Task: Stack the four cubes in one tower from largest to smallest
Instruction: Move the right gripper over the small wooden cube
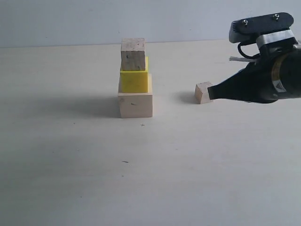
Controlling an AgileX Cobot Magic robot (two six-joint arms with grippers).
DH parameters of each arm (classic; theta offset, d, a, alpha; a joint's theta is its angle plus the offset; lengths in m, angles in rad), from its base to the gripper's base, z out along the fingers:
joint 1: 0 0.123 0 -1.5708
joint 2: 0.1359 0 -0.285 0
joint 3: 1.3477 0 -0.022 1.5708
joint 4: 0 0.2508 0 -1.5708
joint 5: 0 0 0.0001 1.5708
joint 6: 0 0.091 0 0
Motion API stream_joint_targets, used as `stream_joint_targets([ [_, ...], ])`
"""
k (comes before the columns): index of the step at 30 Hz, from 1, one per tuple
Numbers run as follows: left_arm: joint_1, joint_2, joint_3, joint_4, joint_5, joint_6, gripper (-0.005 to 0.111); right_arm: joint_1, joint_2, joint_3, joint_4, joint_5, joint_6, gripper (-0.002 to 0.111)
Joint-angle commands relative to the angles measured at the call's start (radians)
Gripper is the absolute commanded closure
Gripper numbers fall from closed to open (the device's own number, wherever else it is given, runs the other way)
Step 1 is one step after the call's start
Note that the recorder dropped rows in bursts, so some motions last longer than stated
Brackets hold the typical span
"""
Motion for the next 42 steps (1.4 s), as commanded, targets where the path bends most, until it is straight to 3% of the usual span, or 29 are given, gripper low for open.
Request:
stream_joint_targets([
  [1, 0.003, -0.005, 0.005, -0.059, -0.011, -0.005, 0.107, -0.004, 0.093, -0.192, -0.027, 0.295, -0.017, 0.108],
  [3, 0.003, -0.005, 0.005, -0.067, -0.011, -0.005, 0.107, -0.004, 0.126, -0.273, -0.004, 0.372, -0.080, 0.108],
  [7, 0.003, -0.005, 0.005, -0.069, -0.011, -0.005, 0.107, -0.037, 0.248, -0.543, 0.223, 0.459, -0.369, 0.108],
  [12, 0.003, -0.005, 0.005, -0.112, -0.001, -0.007, 0.107, -0.241, 0.472, -0.852, 0.612, 0.612, -0.701, 0.108],
  [15, 0.003, -0.005, 0.005, -0.114, 0.005, -0.007, 0.107, -0.277, 0.556, -0.910, 0.663, 0.688, -0.739, 0.108],
  [24, 0.003, -0.003, 0.005, -0.114, 0.003, -0.007, 0.107, -0.271, 0.691, -0.960, 0.733, 0.669, -0.802, 0.108],
  [31, 0.003, 0.013, 0.005, -0.114, 0.001, -0.007, 0.107, -0.271, 0.809, -1.191, 0.759, 0.781, -0.881, 0.108],
  [34, 0.003, 0.040, 0.005, -0.126, 0.001, -0.007, 0.107, -0.271, 0.864, -1.288, 0.762, 0.816, -0.904, 0.100],
  [42, 0.003, 0.083, 0.005, -0.165, 0.001, -0.007, 0.107, -0.271, 0.899, -1.334, 0.778, 0.816, -0.931, 0.058],
])
